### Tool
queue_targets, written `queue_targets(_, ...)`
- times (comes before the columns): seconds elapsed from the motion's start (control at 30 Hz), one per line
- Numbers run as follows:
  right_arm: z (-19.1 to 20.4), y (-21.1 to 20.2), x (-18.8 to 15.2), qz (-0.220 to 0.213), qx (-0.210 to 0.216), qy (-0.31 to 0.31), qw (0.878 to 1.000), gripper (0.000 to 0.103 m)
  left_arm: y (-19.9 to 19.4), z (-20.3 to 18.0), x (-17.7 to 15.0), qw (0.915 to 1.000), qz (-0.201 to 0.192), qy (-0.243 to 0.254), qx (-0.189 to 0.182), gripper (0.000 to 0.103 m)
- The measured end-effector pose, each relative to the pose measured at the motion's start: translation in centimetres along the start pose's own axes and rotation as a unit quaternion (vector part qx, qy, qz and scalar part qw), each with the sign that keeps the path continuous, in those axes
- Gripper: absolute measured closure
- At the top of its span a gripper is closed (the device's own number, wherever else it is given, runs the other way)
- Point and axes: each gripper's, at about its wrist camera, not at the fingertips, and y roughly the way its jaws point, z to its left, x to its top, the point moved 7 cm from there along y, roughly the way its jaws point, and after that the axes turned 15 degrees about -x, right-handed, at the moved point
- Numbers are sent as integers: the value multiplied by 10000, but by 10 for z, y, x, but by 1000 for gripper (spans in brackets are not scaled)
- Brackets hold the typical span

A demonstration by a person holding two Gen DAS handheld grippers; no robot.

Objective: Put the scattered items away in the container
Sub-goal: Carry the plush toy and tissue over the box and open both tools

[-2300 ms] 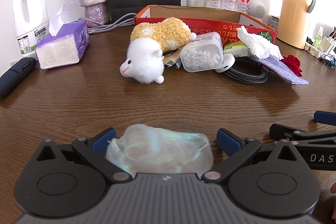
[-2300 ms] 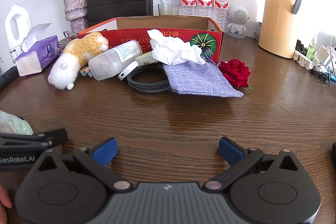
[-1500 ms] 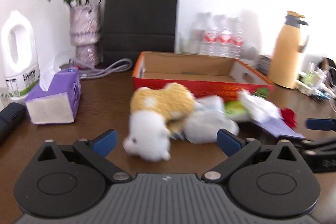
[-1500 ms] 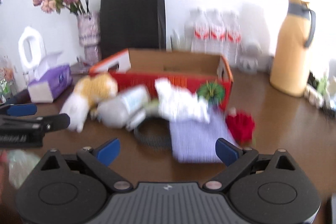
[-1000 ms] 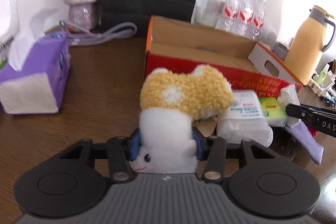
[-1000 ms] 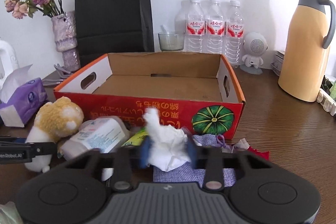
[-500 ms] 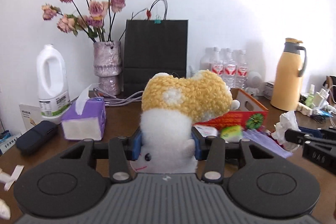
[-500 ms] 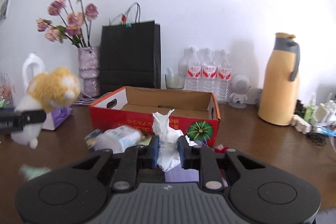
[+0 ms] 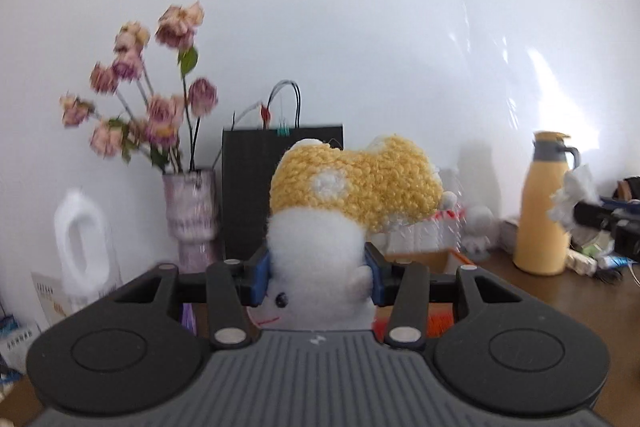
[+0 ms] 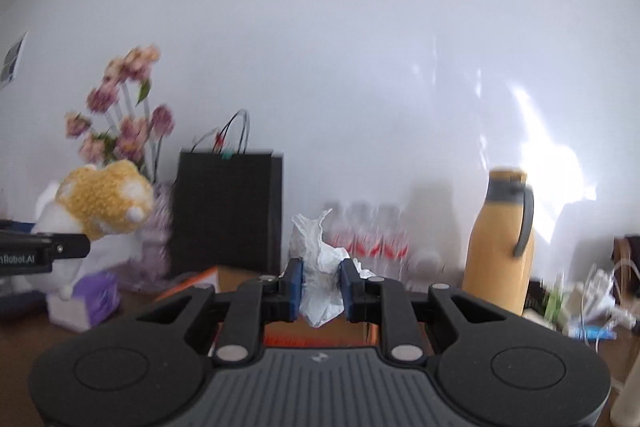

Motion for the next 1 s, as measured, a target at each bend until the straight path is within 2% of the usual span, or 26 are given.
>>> queue_targets(0.1, -5, 43, 45, -167, -103, 35, 9998, 84, 45, 14, 36, 9998, 45, -183, -116, 55)
queue_targets(0.17, -6, 76, 66, -14, -118, -44, 9999, 84, 84, 24, 51, 9988, 260, -316, -287, 55)
queue_targets(0.27, -4, 135, 90, 551, -166, -224, 9981, 84, 143, 42, 64, 9912, 912, -691, -662, 55)
queue_targets(0.43, -6, 227, 138, 1602, 303, -278, 9862, 84, 213, 78, 108, 9810, 1676, -665, -709, 56)
queue_targets(0.47, -4, 243, 144, 1877, 398, -283, 9810, 84, 227, 83, 112, 9749, 1917, -786, -812, 56)
queue_targets(0.53, 5, 279, 148, 2607, 696, -345, 9623, 84, 255, 85, 109, 9610, 2480, -885, -848, 56)
queue_targets(0.6, 17, 312, 135, 3332, 846, -446, 9380, 84, 277, 83, 94, 9528, 2843, -732, -775, 56)
queue_targets(0.67, 31, 339, 109, 3831, 782, -670, 9179, 84, 303, 87, 67, 9375, 3302, -785, -769, 56)
queue_targets(0.77, 47, 365, 51, 4567, 804, -847, 8819, 84, 330, 90, 19, 9100, 3982, -872, -762, 56)
queue_targets(0.9, 62, 385, -27, 5261, 715, -1048, 8409, 84, 360, 91, -29, 8850, 4474, -996, -819, 56)
queue_targets(1.0, 70, 406, -72, 5633, 607, -931, 8188, 84, 376, 97, -64, 8674, 4789, -1167, -678, 55)
